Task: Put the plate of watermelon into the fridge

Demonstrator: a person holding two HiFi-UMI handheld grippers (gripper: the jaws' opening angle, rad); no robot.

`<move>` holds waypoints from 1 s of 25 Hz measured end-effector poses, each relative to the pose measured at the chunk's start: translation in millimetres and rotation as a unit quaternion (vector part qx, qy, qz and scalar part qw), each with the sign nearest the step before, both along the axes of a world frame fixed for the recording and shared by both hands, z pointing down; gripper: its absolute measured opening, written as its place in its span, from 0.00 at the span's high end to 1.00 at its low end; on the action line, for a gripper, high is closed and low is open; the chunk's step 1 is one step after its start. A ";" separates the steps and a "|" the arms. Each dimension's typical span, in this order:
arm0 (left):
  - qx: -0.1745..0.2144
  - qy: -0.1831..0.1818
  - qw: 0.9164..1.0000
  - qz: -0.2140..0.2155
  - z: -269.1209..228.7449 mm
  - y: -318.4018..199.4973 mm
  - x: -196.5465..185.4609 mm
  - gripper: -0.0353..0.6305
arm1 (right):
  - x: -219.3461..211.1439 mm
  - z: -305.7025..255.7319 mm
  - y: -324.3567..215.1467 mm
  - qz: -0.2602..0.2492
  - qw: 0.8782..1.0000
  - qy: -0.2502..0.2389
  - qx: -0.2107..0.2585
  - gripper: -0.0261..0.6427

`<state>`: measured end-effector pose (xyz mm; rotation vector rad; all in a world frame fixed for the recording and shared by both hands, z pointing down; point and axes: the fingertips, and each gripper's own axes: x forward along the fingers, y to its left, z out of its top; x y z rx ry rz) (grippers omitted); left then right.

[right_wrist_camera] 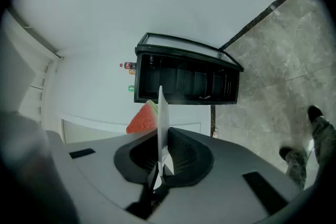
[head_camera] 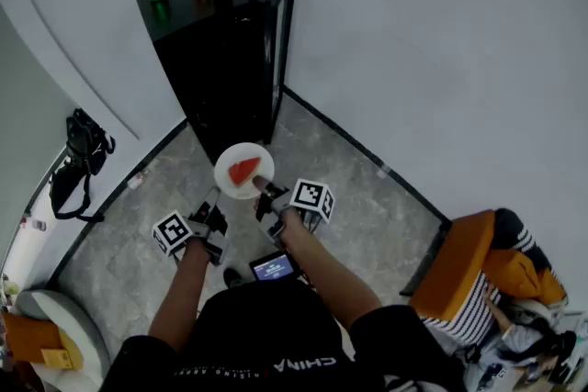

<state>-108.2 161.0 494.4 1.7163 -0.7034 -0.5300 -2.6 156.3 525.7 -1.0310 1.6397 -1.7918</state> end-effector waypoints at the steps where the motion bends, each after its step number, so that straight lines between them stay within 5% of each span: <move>1: -0.002 -0.003 1.000 0.001 1.0 1.8 0.2 0.89 | 1.5 -0.7 2.3 0.001 1.000 0.003 -0.001 0.92; 25: 0.006 -0.019 1.000 0.019 0.8 -2.8 7.6 0.89 | 10.7 -4.3 -2.7 0.005 1.000 0.003 0.004 0.92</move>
